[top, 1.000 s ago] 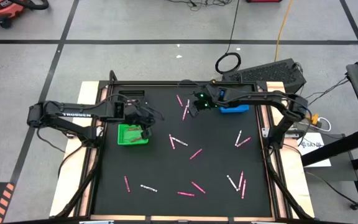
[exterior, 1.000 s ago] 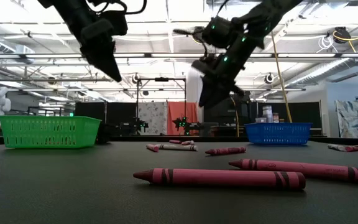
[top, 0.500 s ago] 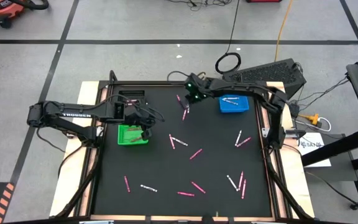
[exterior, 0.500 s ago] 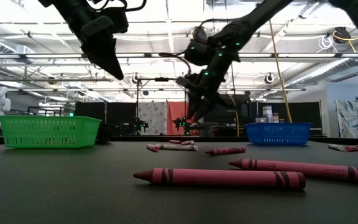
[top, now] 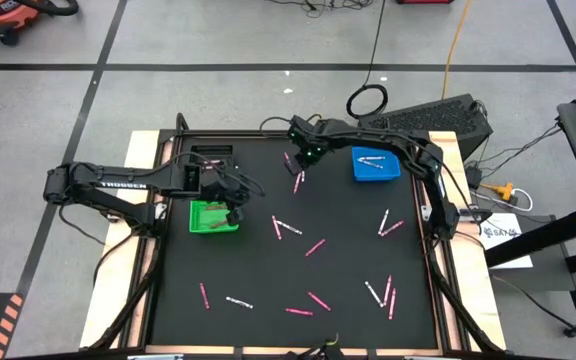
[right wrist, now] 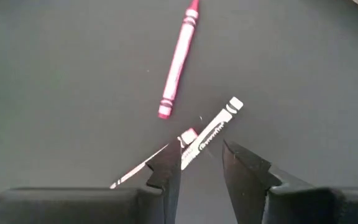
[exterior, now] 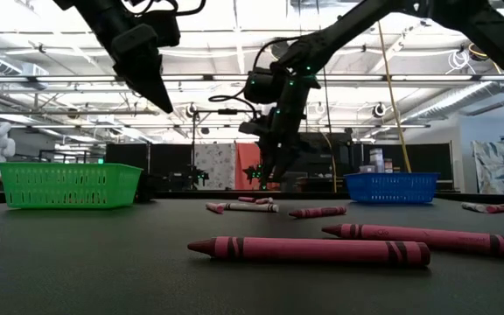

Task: Sort crayons
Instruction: Put the white crayon into the blue bin

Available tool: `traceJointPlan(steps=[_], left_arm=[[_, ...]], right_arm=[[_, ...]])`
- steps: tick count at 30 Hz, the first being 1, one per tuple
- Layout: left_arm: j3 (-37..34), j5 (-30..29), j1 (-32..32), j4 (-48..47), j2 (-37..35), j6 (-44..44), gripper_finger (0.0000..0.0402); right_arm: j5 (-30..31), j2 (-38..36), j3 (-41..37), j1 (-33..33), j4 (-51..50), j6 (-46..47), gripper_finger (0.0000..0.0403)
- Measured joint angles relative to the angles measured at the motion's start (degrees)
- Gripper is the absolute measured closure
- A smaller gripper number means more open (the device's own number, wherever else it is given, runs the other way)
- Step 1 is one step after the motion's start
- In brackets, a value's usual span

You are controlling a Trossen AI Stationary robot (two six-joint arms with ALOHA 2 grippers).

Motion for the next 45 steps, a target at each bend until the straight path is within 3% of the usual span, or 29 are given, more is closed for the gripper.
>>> traceJointPlan(steps=[12,18,25,35,45], left_arm=[[0.00,-0.09,0.01,-0.64,0.00,0.71,0.0312],[-0.02,-4.98,0.65,6.15,1.13,1.55,0.0312],[-0.02,-4.04,3.78,14.14,5.36,12.27,0.0312],[-0.02,2.14,9.76,22.41,11.54,15.70,0.0313],[1.97,7.37,13.41,26.68,17.24,19.15,0.0313]], right_arm=[[-0.26,0.02,2.31,-0.39,-9.01,-34.24,0.0298],[-0.23,-0.27,2.31,-0.31,-18.47,-31.20,0.0298],[-0.13,-3.02,2.24,0.58,-30.47,-28.76,0.0298],[-0.02,-14.15,2.24,0.66,-27.04,-25.74,0.0298],[0.05,-19.06,2.23,0.63,-25.11,-27.28,0.0298]])
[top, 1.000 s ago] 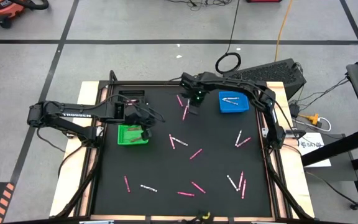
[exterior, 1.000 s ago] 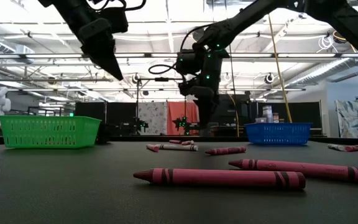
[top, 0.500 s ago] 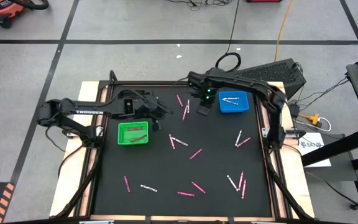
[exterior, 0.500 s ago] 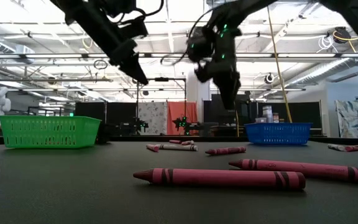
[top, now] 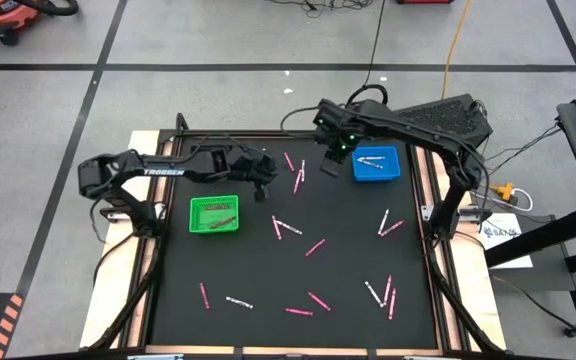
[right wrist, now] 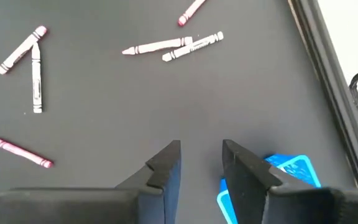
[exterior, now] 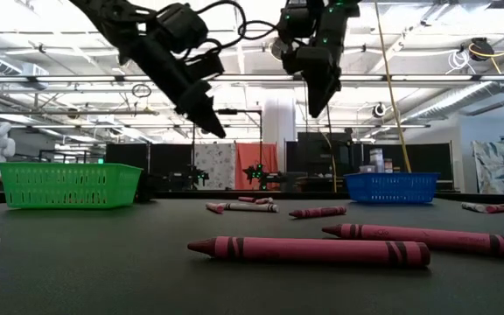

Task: Sort crayons
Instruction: Put the white crayon into the blue bin

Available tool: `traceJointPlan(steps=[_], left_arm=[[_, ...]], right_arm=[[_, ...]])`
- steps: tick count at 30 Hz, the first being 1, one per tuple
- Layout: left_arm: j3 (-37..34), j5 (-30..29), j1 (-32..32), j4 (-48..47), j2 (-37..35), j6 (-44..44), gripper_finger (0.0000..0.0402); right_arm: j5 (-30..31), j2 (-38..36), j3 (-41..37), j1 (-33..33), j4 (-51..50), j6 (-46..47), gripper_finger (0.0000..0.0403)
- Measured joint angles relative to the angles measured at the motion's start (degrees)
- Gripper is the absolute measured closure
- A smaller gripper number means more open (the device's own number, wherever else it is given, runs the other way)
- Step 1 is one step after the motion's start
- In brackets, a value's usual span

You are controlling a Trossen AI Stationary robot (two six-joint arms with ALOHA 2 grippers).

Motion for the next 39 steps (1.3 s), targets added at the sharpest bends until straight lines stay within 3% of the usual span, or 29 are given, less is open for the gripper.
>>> traceJointPlan(steps=[12,17,20,26,30,33,36,39], left_arm=[[8.83,4.81,5.07,0.21,8.54,2.65,0.0313],[11.25,5.04,6.53,0.27,11.63,0.29,0.0313],[12.17,4.96,7.25,0.26,12.44,-0.37,0.0313],[12.17,-3.64,10.45,-2.91,8.61,-0.34,0.0313],[12.17,-2.43,13.97,-7.66,3.70,-0.48,0.0313],[12.18,-0.86,15.91,-10.52,0.16,-0.52,0.0313],[12.19,-0.90,17.16,-13.72,-2.46,-0.51,0.0313],[12.19,-0.84,17.68,-15.76,-4.42,-0.51,0.0313]], right_arm=[[0.53,-1.33,-0.03,-0.24,-1.05,-1.11,0.0298],[8.79,-3.99,-0.03,-0.51,0.65,-0.01,0.0298],[9.91,-4.95,-0.03,-0.81,2.70,0.13,0.0298],[3.77,-5.00,-0.05,-1.20,3.73,-5.95,0.0298],[0.92,-5.02,-0.05,-1.98,5.43,-11.77,0.0298],[-4.59,-4.65,-0.07,-2.99,8.11,-15.44,0.0298],[-10.24,-2.95,-0.07,-3.89,12.92,-12.96,0.0298],[-8.75,-0.07,-0.07,-4.20,17.48,-4.87,0.0298]])
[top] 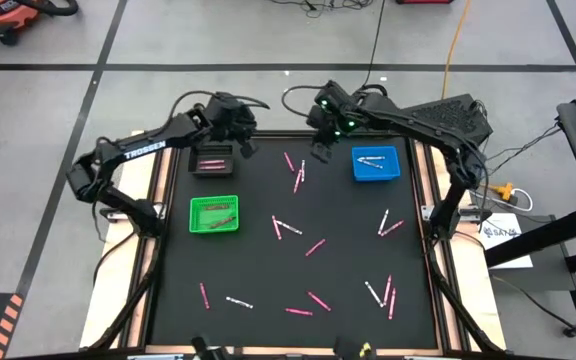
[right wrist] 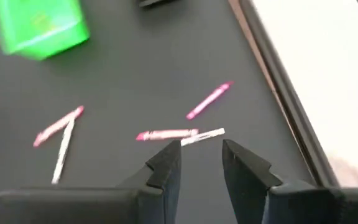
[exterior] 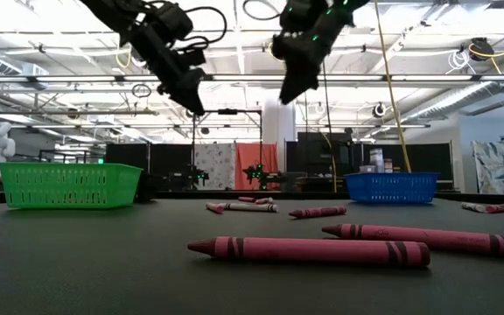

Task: Sort crayons
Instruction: Put the white crayon into the blue bin

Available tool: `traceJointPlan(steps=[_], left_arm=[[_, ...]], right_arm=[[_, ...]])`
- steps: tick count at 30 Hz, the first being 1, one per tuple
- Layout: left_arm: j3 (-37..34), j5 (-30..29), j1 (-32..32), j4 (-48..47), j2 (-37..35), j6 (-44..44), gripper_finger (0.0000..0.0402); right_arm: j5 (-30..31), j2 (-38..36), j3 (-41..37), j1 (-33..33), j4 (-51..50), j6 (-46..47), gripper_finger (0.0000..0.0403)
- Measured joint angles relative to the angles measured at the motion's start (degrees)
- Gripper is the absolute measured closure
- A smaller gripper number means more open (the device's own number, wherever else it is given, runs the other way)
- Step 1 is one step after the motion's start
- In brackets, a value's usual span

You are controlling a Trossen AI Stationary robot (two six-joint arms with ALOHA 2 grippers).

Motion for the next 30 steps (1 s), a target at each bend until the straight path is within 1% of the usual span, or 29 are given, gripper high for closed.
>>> traceJointPlan(steps=[2,4,11,16,22,30], left_arm=[[0.00,0.01,0.38,-0.93,-1.28,0.02,0.0313],[0.00,-0.16,0.78,-2.05,-2.22,0.02,0.0313],[-0.02,-0.48,2.00,-7.23,-4.65,0.13,0.0313],[-0.04,-0.69,1.93,-10.21,-4.85,0.20,0.0313],[-0.04,-0.68,1.93,-13.23,-4.83,0.48,0.0313],[-0.04,-0.67,1.93,-13.98,-4.83,1.58,0.0313]], right_arm=[[3.57,2.13,0.00,-0.02,2.65,7.30,0.0298],[5.42,4.30,0.00,-0.02,4.28,13.72,0.0298],[5.58,9.32,0.00,-0.02,9.24,26.87,0.0298],[5.55,12.74,0.00,-0.02,8.44,35.02,0.0298],[4.53,16.75,0.00,-0.02,8.42,41.42,0.0298],[4.02,19.36,0.00,-0.02,8.90,45.29,0.0298]])
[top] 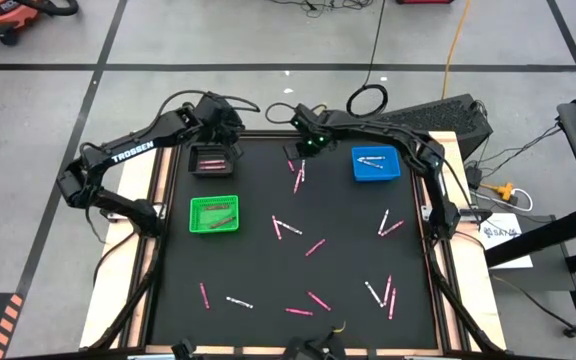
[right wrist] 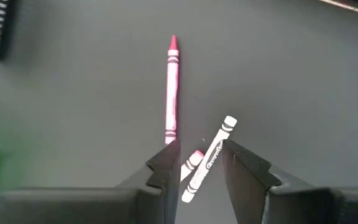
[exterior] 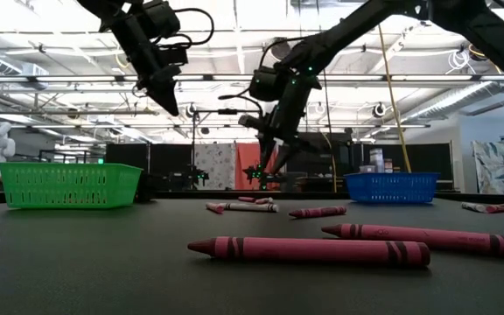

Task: Sort crayons
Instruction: Put the white crayon into the blue bin

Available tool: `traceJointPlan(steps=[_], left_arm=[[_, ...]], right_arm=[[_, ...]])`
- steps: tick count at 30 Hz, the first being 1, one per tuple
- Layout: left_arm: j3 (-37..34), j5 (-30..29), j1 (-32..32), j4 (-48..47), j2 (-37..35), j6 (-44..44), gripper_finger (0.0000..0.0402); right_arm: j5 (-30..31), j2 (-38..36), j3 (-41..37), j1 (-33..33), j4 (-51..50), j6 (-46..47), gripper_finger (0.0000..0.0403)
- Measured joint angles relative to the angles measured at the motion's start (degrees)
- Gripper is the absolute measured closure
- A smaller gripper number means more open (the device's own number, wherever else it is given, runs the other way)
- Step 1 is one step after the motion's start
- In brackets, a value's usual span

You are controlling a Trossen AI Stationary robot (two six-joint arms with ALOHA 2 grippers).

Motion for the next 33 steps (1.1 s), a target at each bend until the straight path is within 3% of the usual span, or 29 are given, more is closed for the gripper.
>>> traceJointPlan(steps=[13,33], left_arm=[[0.00,0.11,0.00,0.03,0.00,0.05,0.0313],[-0.02,0.35,0.00,0.03,0.02,0.08,0.0313]], right_arm=[[-0.07,2.29,0.02,0.13,-1.05,3.79,0.0298],[-9.06,3.71,0.00,0.48,-2.39,5.44,0.0298]])
